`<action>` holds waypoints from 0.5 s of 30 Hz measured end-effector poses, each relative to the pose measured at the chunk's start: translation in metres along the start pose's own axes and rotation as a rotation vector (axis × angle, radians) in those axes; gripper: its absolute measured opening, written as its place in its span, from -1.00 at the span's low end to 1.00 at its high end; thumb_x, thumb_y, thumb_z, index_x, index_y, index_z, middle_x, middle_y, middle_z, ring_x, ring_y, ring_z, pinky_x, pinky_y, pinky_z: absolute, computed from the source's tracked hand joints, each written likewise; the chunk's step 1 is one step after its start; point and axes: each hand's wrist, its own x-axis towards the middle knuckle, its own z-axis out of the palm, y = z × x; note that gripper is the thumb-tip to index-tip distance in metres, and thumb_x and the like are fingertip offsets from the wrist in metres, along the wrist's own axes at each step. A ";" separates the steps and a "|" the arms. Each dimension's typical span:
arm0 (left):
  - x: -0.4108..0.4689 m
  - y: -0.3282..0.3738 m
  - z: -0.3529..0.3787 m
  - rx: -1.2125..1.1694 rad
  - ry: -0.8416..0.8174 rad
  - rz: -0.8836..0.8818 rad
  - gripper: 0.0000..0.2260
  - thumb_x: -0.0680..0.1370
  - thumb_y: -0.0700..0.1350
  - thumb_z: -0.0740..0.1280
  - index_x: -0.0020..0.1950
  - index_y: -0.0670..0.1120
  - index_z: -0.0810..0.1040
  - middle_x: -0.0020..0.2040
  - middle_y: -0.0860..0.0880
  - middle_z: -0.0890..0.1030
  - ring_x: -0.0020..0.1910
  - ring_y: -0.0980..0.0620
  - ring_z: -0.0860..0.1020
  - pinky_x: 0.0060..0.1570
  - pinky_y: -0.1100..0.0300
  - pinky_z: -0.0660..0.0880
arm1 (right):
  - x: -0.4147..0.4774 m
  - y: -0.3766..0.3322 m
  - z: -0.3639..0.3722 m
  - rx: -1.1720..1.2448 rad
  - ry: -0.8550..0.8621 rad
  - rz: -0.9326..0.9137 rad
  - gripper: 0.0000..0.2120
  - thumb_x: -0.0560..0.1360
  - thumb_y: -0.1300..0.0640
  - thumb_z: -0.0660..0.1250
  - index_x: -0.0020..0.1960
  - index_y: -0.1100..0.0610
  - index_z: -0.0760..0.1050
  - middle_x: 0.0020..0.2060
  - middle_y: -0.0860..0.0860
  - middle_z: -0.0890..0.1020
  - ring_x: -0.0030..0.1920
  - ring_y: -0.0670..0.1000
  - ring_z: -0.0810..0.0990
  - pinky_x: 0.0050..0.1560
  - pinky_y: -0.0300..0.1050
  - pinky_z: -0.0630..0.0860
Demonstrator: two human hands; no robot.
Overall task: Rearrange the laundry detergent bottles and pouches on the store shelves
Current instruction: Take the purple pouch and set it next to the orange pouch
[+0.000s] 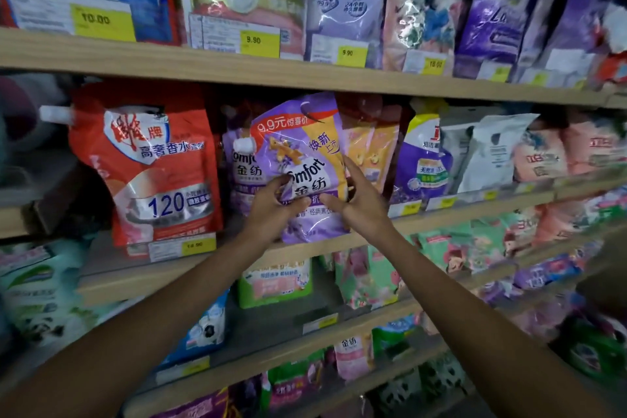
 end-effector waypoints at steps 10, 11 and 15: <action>0.001 0.003 0.017 -0.066 0.171 -0.025 -0.59 0.47 -0.33 0.40 0.31 -0.28 0.46 0.11 -0.12 0.62 -0.10 0.13 0.63 -0.25 0.42 0.56 | 0.038 0.025 0.001 0.074 -0.130 -0.076 -0.29 0.42 0.00 0.44 0.49 -0.08 0.20 0.16 -0.17 0.48 0.10 -0.20 0.40 0.09 -0.20 0.37; 0.002 0.005 0.015 -0.059 0.194 -0.011 -0.63 0.47 -0.34 0.39 0.27 -0.29 0.49 0.05 -0.13 0.62 -0.18 0.13 0.61 -0.29 0.42 0.55 | 0.041 0.023 0.004 0.089 -0.126 -0.086 -0.31 0.42 0.00 0.44 0.47 -0.09 0.22 0.09 -0.18 0.48 0.05 -0.17 0.43 0.09 -0.16 0.41; 0.012 0.014 0.002 -0.056 0.259 -0.006 -0.58 0.45 -0.35 0.40 0.31 -0.29 0.45 0.08 -0.19 0.61 -0.22 0.03 0.59 -0.39 0.37 0.55 | 0.053 0.014 0.016 0.158 -0.096 -0.134 -0.35 0.41 -0.01 0.41 0.44 -0.11 0.25 0.11 -0.03 0.59 0.02 -0.04 0.55 0.09 -0.05 0.48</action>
